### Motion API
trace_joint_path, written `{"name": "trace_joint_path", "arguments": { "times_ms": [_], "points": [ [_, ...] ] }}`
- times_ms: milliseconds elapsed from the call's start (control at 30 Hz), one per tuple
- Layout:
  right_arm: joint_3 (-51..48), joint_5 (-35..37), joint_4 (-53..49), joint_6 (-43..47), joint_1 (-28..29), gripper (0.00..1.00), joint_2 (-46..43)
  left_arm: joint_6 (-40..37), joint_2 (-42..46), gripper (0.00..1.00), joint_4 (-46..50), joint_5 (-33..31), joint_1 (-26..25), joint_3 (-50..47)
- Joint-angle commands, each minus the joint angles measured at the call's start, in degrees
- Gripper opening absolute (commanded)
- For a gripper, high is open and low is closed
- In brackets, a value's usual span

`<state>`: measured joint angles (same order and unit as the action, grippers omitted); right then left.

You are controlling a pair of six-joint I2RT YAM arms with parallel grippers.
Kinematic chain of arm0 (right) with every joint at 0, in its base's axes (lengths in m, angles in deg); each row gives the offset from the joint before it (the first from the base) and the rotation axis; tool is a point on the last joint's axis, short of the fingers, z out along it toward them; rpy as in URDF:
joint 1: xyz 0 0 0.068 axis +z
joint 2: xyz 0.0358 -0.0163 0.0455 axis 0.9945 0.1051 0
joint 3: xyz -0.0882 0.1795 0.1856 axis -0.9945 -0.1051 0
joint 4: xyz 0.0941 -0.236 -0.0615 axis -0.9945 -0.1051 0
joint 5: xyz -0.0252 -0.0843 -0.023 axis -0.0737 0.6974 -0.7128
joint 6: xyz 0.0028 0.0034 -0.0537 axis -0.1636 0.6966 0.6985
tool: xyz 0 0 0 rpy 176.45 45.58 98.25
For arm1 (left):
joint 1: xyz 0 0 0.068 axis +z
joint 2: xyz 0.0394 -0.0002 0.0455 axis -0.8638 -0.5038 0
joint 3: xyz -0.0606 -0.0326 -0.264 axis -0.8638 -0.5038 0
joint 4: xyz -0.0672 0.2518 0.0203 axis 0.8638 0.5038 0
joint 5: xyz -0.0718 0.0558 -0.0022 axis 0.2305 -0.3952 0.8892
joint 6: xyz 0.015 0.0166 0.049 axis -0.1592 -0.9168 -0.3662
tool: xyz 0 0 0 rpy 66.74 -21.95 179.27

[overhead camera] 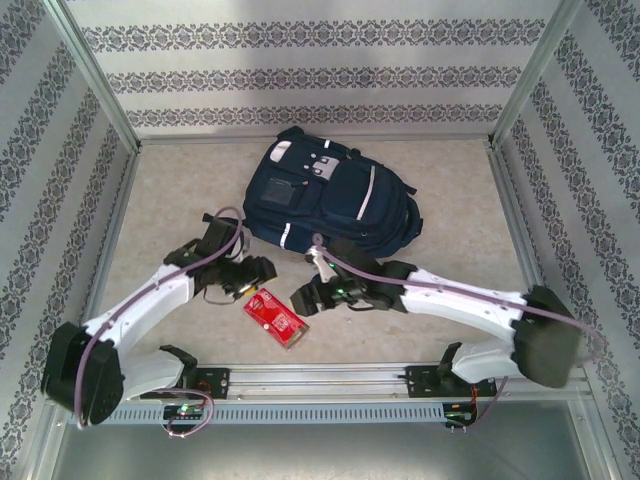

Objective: Pack the student bag
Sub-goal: Rotate the loose stationery at the bottom-center of the table.

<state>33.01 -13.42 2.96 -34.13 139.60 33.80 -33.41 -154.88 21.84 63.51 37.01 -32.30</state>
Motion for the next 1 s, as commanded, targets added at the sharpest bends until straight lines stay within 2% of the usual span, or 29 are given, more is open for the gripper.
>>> {"name": "trace_joint_path", "arguments": {
  "times_ms": [0, 67, 300, 600, 800, 967],
  "points": [
    [2.64, -6.48, -0.63, -1.53, 0.28, 0.74, 6.64, 7.53, 7.21, 0.63, -6.47, -2.69, 0.75, -5.92],
    [1.71, -9.75, 2.60, -4.76, 0.34, 0.73, 8.80, 8.70, 10.17, 0.70, -7.58, -3.53, 1.01, -9.49],
    [-8.97, -15.14, 15.82, -18.42, 0.68, 0.73, 6.95, 4.76, 11.29, 0.68, -9.68, -6.42, 3.30, -11.76],
    [-15.65, -15.39, 21.39, -24.45, 1.14, 0.75, 9.19, 4.03, 2.14, 0.67, -17.83, -6.81, 4.78, -13.47],
    [-15.01, -18.95, 29.49, -28.44, 1.18, 0.75, 15.05, 3.42, -1.95, 0.66, -22.35, -6.12, 5.07, -15.15],
    [-13.22, -20.39, 31.01, -28.95, 0.86, 0.74, 17.44, 3.26, -2.60, 0.63, -24.07, -5.32, 4.99, -17.27]
  ]
}}
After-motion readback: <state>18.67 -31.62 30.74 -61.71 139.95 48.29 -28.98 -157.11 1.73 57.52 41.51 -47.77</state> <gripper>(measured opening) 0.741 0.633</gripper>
